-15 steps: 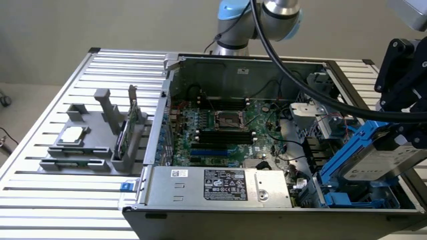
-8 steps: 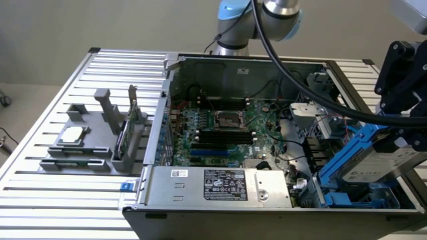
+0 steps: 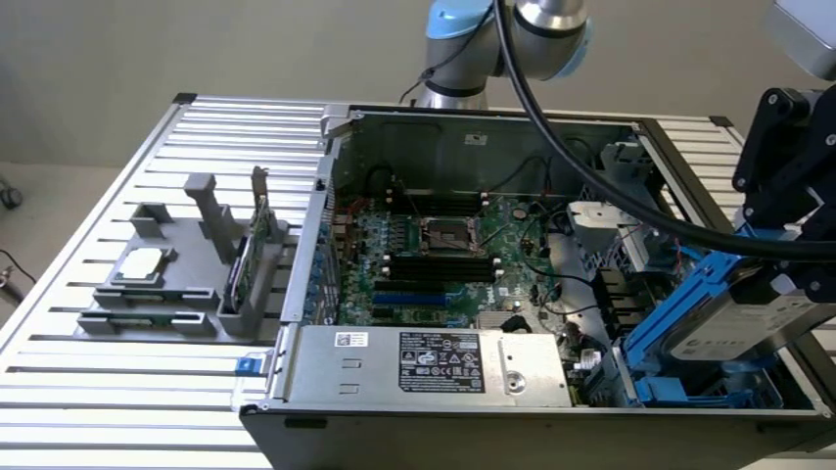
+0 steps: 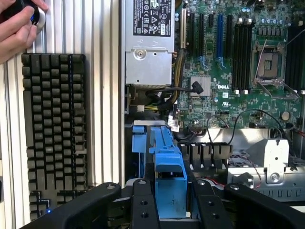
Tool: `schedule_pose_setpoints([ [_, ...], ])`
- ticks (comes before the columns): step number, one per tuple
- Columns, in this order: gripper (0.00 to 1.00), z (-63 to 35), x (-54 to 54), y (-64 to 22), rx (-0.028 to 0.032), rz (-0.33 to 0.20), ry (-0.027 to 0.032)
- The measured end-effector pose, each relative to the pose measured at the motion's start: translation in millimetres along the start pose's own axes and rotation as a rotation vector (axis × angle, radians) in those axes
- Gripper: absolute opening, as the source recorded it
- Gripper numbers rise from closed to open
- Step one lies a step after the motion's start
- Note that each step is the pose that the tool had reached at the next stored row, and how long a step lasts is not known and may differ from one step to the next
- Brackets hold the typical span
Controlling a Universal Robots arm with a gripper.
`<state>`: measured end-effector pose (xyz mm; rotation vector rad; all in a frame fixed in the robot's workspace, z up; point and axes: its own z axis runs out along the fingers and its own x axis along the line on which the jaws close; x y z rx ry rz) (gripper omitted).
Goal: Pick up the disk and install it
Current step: 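Insert the disk into the insertion slot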
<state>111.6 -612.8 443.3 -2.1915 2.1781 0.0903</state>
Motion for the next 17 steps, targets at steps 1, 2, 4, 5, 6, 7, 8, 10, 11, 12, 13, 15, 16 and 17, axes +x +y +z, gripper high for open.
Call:
schedule_pose_setpoints([
  [1, 0.33, 0.7, 0.1, 0.0, 0.0000, 0.000, 0.0000],
  [2, 0.33, 1.3, 0.2, 0.0, -0.0001, 0.000, -0.0001],
  [4, 0.33, 2.2, 0.3, -0.3, -0.0002, -0.001, -0.0001],
  [5, 0.33, 2.6, 0.3, -0.5, -0.0003, -0.001, -0.0001],
  [6, 0.33, 3.0, 0.4, -0.8, -0.0004, -0.001, -0.0001],
  [7, 0.33, 3.4, 0.5, -0.8, -0.0005, -0.001, -0.0001],
  [8, 0.33, 4.1, 0.5, -0.8, -0.0007, -0.001, -0.0001],
  [10, 0.33, 5.7, 0.6, -0.9, -0.0010, -0.002, -0.0001],
  [11, 0.33, 6.6, 0.7, -0.9, -0.0012, -0.002, -0.0001],
  [12, 0.33, 7.5, 0.8, -0.9, -0.0014, -0.003, 0.0000],
  [13, 0.33, 8.6, 0.9, -0.9, -0.0019, -0.003, -0.0001],
  [15, 0.33, 10.5, 1.1, -0.9, -0.0030, -0.005, -0.0001],
  [16, 0.33, 11.5, 1.3, -0.9, -0.0036, -0.005, -0.0001],
  [17, 0.33, 12.6, 1.6, -1.0, -0.0039, -0.006, -0.0002],
])
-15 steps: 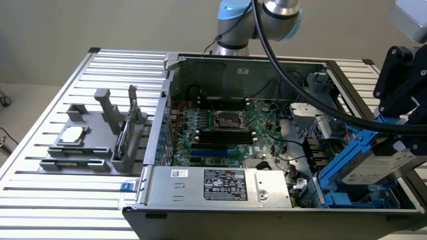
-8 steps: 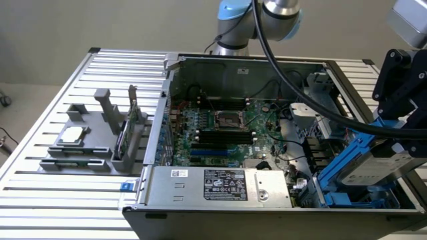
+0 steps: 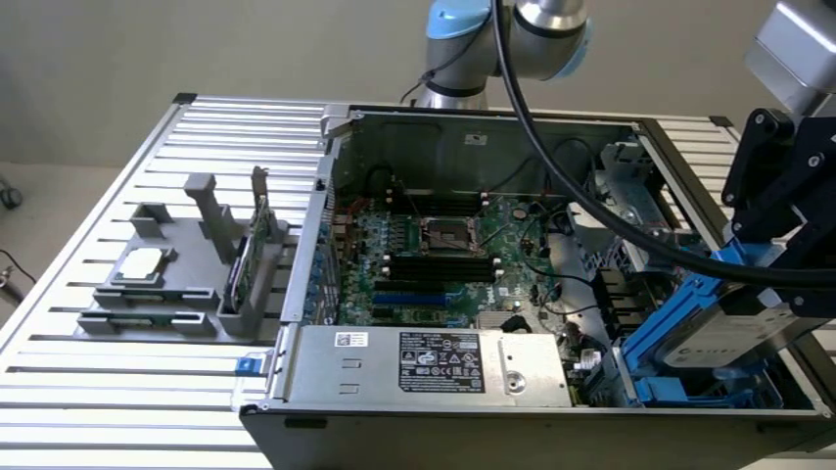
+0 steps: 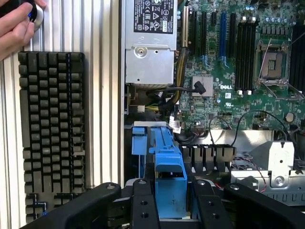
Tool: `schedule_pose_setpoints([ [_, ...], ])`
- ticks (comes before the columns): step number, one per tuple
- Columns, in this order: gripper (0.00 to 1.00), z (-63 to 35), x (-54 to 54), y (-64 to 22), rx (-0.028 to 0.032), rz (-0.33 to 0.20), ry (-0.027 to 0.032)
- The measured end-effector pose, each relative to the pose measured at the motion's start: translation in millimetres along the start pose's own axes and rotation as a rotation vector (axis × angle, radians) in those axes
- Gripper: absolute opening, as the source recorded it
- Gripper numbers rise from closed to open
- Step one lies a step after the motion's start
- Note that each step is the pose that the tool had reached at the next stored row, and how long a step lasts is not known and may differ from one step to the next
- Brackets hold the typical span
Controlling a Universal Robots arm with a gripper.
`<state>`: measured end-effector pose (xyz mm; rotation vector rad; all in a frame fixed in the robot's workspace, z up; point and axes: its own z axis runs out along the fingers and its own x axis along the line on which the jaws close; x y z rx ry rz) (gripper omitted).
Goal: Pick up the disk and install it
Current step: 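Insert the disk into the insertion slot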
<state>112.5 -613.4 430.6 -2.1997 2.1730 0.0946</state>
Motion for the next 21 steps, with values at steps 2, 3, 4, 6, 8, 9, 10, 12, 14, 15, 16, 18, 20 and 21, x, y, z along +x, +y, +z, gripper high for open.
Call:
schedule_pose_setpoints([
  [2, 0.33, 2.0, 0.4, 0.0, -0.0003, -0.001, 0.0003],
  [3, 0.33, 3.1, 0.6, 0.0, -0.0003, -0.001, 0.0002],
  [4, 0.33, 4.1, 0.9, 0.0, -0.0004, -0.002, 0.0001],
  [6, 0.33, 5.4, 1.4, 0.0, -0.0008, -0.002, 0.0002],
  [8, 0.33, 5.8, 1.7, -0.1, -0.0039, -0.003, 0.0004],
  [9, 0.35, 6.1, 2.0, 0.1, -0.0055, -0.003, 0.0004],
  [10, 0.35, 6.5, 2.3, 0.1, -0.0058, -0.003, 0.0003],
  [12, 0.41, 7.7, 3.3, 0.0, -0.0060, -0.004, -0.0004],
  [14, 0.41, 9.0, 4.4, 0.0, -0.0061, -0.005, -0.0011],
  [15, 0.41, 9.4, 5.0, 0.0, -0.0061, -0.005, -0.0012],
  [16, 0.41, 9.9, 5.7, 0.0, -0.0061, -0.006, -0.0019],
  [18, 0.41, 11.3, 6.9, 0.0, -0.0062, -0.006, -0.0031],
  [20, 0.41, 14.2, 7.5, 0.0, -0.0062, -0.007, -0.0034],
  [21, 0.41, 15.7, 7.6, -0.1, -0.0063, -0.008, -0.0032],
])
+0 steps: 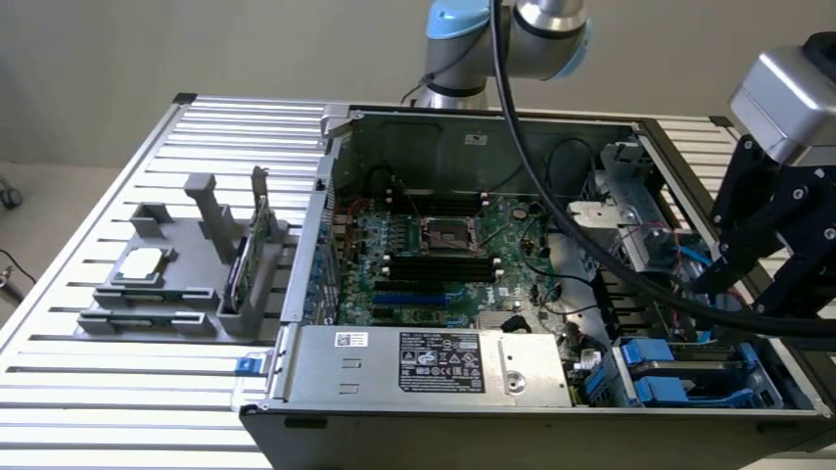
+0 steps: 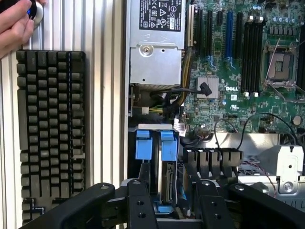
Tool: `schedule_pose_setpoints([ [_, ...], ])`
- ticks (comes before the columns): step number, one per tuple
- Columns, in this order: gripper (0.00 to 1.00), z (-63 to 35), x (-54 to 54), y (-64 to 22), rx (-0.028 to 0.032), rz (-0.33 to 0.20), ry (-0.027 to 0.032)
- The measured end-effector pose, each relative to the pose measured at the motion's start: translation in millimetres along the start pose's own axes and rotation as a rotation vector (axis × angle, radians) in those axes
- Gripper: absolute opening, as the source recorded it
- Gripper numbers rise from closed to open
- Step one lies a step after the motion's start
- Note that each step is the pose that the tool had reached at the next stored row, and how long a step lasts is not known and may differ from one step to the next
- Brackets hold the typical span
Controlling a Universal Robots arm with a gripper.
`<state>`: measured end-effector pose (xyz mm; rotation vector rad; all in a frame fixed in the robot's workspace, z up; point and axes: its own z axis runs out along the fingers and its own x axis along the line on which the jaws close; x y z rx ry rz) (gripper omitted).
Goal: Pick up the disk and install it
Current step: 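Insert the disk into the insertion slot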
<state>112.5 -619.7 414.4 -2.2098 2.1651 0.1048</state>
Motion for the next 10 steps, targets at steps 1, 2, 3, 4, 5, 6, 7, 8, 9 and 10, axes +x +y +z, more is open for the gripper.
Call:
schedule_pose_setpoints([
  [1, 0.41, 1.7, 0.1, -0.1, 0.0000, -0.001, -0.0002],
  [2, 0.41, 3.2, 0.3, -0.3, 0.0000, -0.003, -0.0001],
  [3, 0.41, 4.8, 0.4, -0.7, -0.0001, -0.004, -0.0002],
  [4, 0.41, 6.1, 0.5, -1.3, -0.0001, -0.006, -0.0002],
  [5, 0.41, 7.2, 0.6, -2.2, -0.0002, -0.008, -0.0001],
  [6, 0.41, 8.1, 0.8, -3.3, -0.0004, -0.010, -0.0001],
  [7, 0.38, 8.9, 0.8, -4.7, -0.0006, -0.012, -0.0001],
  [8, 0.32, 9.8, 0.9, -6.1, -0.0007, -0.014, -0.0001],
  [9, 0.32, 10.7, 1.0, -7.4, -0.0009, -0.016, 0.0001],
  [10, 0.32, 11.8, 1.2, -8.6, -0.0011, -0.018, 0.0001],
])
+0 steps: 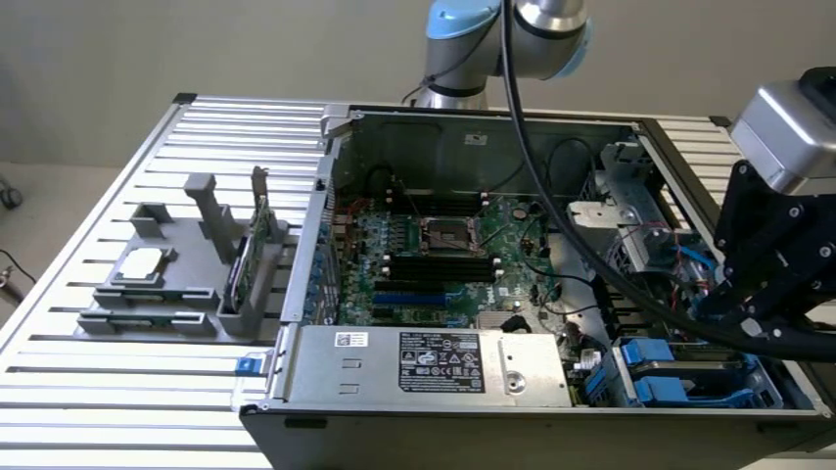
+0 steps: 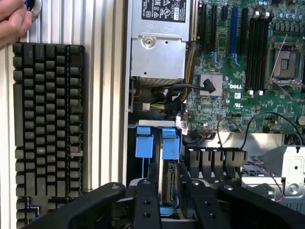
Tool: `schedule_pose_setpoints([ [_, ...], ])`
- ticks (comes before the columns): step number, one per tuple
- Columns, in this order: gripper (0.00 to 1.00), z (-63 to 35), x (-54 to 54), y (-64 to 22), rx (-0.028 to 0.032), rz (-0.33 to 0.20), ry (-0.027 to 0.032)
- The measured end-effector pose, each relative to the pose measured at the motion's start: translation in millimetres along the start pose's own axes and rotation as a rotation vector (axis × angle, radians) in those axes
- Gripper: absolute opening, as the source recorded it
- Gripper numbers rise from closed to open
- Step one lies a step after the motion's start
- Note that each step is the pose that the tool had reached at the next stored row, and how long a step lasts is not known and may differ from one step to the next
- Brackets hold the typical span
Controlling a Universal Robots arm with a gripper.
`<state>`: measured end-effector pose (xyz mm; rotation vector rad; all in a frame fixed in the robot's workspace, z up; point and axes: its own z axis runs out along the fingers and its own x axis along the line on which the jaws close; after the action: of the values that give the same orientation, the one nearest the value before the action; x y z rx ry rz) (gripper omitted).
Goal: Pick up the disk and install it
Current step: 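Insert the disk into the insertion slot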
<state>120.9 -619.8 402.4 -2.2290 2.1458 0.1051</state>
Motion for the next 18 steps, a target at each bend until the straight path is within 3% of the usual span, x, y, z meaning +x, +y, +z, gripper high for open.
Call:
schedule_pose_setpoints([
  [1, 0.25, 1.4, 0.2, -1.2, -0.0001, -0.002, 0.0000],
  [6, 0.25, 10.7, -2.1, -8.3, -0.0003, -0.009, 0.0000],
  [18, 0.25, 34.1, -22.7, -18.4, -0.0009, -0.018, 0.0003],
])
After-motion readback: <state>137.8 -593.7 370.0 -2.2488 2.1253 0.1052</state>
